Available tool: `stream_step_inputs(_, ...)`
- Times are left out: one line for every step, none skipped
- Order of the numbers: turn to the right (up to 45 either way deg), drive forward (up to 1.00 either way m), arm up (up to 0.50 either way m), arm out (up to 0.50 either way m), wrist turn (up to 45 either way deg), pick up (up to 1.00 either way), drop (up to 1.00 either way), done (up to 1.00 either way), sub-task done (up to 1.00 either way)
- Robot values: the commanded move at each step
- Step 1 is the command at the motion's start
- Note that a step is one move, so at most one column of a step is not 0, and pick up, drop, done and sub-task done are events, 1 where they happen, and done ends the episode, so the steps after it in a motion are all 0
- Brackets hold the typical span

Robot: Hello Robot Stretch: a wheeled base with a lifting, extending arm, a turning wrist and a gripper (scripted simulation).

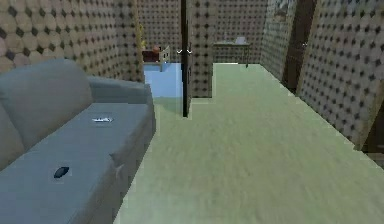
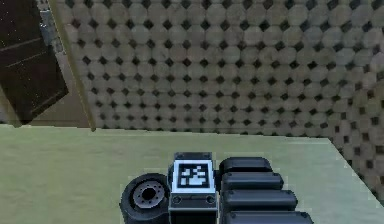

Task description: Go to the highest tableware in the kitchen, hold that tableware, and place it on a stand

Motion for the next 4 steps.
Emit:
stream_step_inputs(-3.0, 0.0, 0.0, 0.0, 0.0, 0.0, 0.0, 0.0, 0.0)
stream_step_inputs(0.0, 1.0, 0.0, 0.0, 0.0, 0.0, 0.0, 0.0, 0.0)
stream_step_inputs(0.0, 1.0, 0.0, 0.0, 0.0, 0.0, 0.0, 0.0, 0.0)
stream_step_inputs(0.0, 0.75, 0.0, 0.0, 0.0, 0.0, 0.0, 0.0, 0.0)
